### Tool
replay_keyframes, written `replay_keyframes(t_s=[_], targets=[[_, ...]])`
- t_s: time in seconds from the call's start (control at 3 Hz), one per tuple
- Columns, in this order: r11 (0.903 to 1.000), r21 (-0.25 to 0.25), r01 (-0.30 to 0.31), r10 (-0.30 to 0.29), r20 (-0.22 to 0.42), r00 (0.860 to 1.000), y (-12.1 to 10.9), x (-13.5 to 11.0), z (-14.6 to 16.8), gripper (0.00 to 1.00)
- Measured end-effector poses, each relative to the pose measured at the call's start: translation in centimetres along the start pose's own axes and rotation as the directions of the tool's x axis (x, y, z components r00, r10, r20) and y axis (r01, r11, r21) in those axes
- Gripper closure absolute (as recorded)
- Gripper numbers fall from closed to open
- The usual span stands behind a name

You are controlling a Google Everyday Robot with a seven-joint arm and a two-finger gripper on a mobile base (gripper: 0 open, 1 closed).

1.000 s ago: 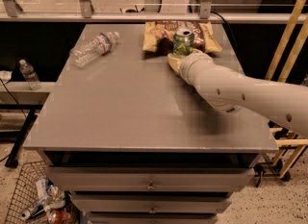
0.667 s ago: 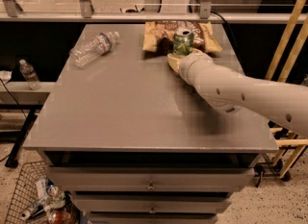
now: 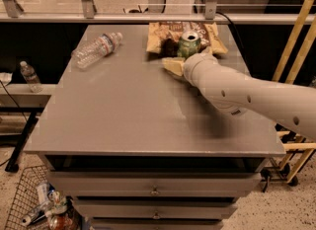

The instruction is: Move green can near brown chip bag

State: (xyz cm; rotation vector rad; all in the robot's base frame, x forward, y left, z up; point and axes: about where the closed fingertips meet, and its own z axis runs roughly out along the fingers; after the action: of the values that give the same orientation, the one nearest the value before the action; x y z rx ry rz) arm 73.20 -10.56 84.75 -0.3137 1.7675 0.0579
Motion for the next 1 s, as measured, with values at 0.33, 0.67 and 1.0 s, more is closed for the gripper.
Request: replay_keyframes(t_s=[0.33,0.67,1.0], targets=[[0.9998,0.008,0.019,-0.019,0.009,1.000,-0.5,-0.7,-0.8,0.00],[0.9980,0.035,0.052,-0.052,0.005,0.999,-1.6,-1.3,-2.8,0.00],[0.9954,0.038,0.088,-0.086,-0.036,0.996,-2.9,-1.2,-5.9,0.00]])
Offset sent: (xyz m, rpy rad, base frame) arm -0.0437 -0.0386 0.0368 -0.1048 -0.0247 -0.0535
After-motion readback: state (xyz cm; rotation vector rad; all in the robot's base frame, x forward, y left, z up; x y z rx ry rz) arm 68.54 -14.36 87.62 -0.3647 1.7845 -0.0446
